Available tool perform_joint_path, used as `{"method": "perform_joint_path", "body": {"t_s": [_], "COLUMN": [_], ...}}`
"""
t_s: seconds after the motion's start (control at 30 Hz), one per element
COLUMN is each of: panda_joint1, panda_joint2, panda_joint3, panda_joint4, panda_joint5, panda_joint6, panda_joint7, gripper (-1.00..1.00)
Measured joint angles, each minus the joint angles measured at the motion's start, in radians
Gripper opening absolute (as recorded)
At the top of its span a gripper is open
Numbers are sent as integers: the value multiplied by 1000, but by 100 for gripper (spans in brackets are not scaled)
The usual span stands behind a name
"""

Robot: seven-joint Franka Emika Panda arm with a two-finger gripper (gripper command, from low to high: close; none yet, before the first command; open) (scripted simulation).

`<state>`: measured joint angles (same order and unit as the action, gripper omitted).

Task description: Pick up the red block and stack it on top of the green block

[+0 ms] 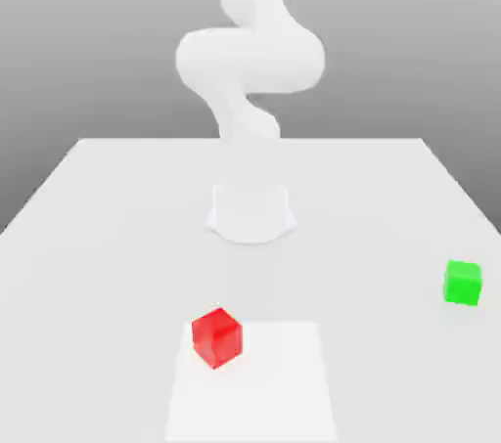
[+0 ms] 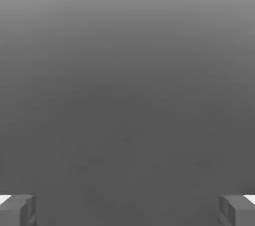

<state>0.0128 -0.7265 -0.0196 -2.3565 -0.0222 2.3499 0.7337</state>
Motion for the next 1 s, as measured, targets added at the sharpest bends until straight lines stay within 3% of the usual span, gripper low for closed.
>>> {"method": "perform_joint_path", "body": {"t_s": [0.47, 0.6, 0.8, 0.83, 1.0], "panda_joint1": [72, 86, 25, 1, 1], "panda_joint2": [505, 673, 896, 931, 931], "panda_joint3": [-176, -208, -111, -83, -83], "panda_joint4": [-364, -467, -455, -450, -450], "panda_joint5": [-64, -8, 154, 173, 172], "panda_joint6": [335, 448, 629, 659, 656], "panda_joint7": [-506, -708, -852, -867, -865], "gripper": [0, 0, 0, -100, -100]}}
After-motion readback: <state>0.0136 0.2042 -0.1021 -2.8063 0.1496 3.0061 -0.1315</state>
